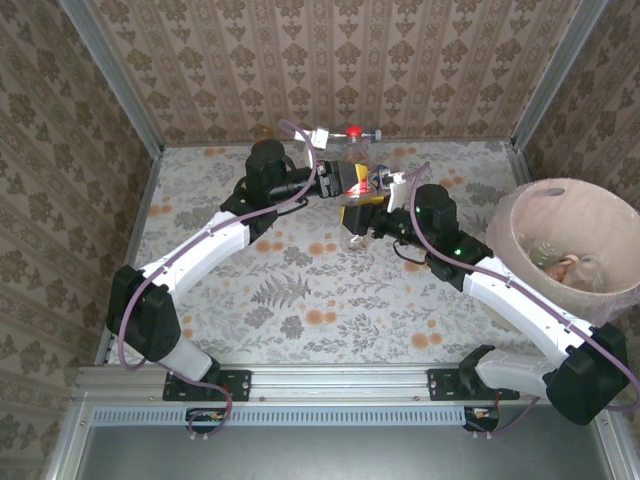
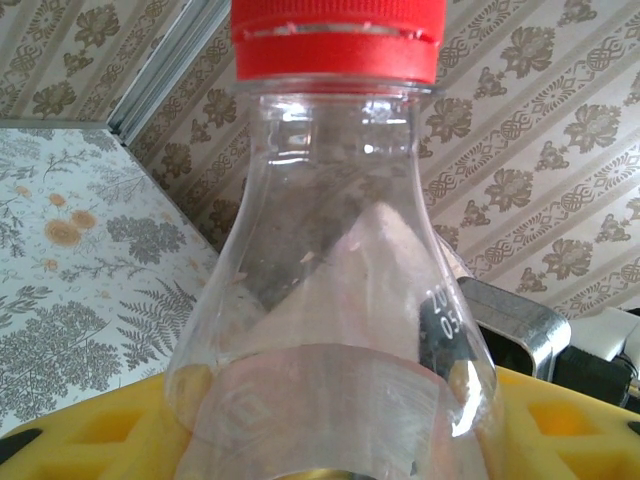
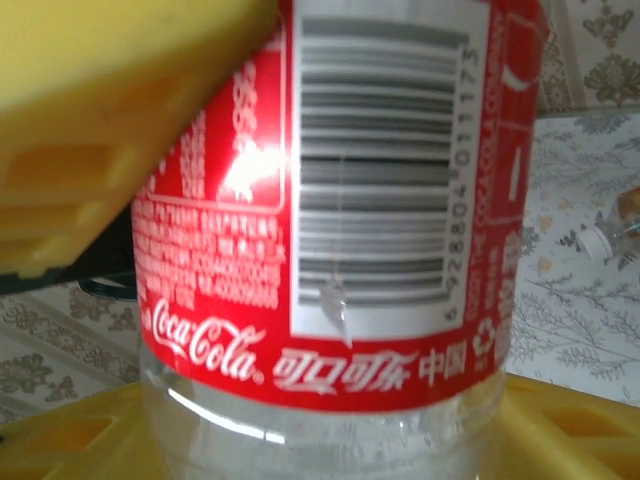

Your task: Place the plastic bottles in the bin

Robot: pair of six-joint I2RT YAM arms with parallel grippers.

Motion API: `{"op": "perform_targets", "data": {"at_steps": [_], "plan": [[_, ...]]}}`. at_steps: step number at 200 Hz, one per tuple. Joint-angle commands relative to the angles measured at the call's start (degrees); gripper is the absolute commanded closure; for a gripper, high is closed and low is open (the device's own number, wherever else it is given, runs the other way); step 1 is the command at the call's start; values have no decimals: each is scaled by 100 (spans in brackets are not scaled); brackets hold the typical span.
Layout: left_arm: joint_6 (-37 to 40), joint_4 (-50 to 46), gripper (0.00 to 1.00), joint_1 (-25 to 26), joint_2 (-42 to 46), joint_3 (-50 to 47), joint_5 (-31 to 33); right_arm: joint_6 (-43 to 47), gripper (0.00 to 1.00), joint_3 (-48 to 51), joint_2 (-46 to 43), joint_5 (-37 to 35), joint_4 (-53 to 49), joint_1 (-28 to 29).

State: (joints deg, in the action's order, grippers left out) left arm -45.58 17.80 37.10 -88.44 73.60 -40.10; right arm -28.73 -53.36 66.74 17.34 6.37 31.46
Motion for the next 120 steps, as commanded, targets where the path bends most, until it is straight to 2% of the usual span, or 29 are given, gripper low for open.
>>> {"op": "perform_targets", "data": {"at_steps": [1, 42, 65, 70, 83, 94, 102, 120], "plan": [[-126, 373, 42, 25, -62, 49, -157, -109, 35, 52, 97, -73, 483, 35], [-135, 359, 41, 12, -51, 31, -147, 11, 49, 127, -17, -212, 400, 35], [-2, 278, 36, 16, 65, 53, -137, 136, 53, 133, -158, -449, 105, 35], [51, 206, 33, 15, 107, 64, -111, 168, 53, 133, -192, -512, 9, 35], [225, -64, 15, 15, 227, 113, -25, 264, 53, 143, -300, -742, -254, 31], [392, -264, 4, 13, 328, 137, 21, 359, 53, 151, -411, -959, -514, 27], [506, -372, 0, 7, 419, 127, 71, 432, 53, 143, -502, -1114, -725, 10], [737, -591, 0, -9, 680, 33, 428, 563, 53, 93, -734, -1453, -1299, -82]]}}
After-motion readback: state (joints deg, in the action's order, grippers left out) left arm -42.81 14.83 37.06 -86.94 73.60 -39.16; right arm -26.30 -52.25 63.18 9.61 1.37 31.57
